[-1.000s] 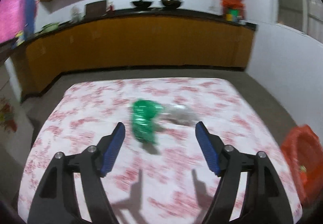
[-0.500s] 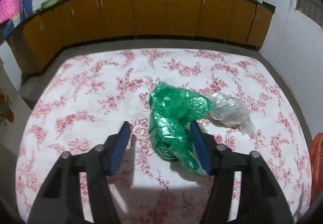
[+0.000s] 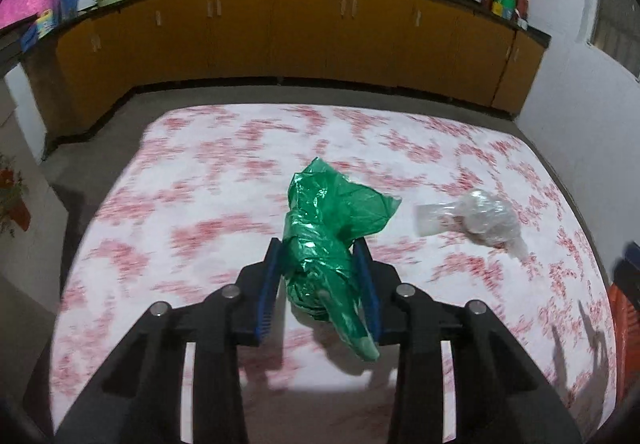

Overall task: Collect trash
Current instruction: 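Grasp the green bag with the left tool, then grasp the clear plastic bag with the right tool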

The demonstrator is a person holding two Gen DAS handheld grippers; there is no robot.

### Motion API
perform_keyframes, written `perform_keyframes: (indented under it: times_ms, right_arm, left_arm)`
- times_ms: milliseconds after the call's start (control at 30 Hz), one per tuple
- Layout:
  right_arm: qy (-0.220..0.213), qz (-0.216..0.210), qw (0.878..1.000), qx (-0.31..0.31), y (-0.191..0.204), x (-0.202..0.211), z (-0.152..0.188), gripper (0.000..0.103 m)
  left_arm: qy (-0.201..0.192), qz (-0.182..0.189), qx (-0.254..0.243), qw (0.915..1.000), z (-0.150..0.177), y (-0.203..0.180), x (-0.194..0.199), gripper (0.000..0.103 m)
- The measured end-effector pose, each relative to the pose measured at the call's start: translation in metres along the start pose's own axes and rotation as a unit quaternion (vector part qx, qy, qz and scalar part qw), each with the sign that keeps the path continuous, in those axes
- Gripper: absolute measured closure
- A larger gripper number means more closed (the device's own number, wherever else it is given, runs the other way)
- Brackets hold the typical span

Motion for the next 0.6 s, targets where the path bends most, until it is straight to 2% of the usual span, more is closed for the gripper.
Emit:
perform_keyframes:
  times_ms: [233, 400, 600]
  right_arm:
    - [0.035, -0.023, 0.999, 0.029, 0.029, -0.051, -0.029, 0.046]
    - [0.063, -0.027, 0.997, 0.038, 0.038, -0.084, -0.042, 0.046]
    - [0.084, -0.026, 0.994, 0.067, 0.049, -0.102, -0.047, 0.046]
  left_arm:
    - [-0.029, -0.011, 0.038, 0.9988, 0.009, 0.052, 0.030, 0.067]
    - [-0.033, -0.015, 0.046, 0.9983, 0.010, 0.065, 0.032, 0.067]
    - [-0.034, -0.013, 0.046, 0.9983, 0.010, 0.066, 0.029, 0.067]
Point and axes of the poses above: each gripper's, at about its wrist camera, not at the fingertips, and x roughly against the way its jaws point, y to its left, z to its underside, the point moved 8 cm from there along -x, roughly the way its jaws point, and after that the axes turned 15 degrees about y, right-handed, at the moved point
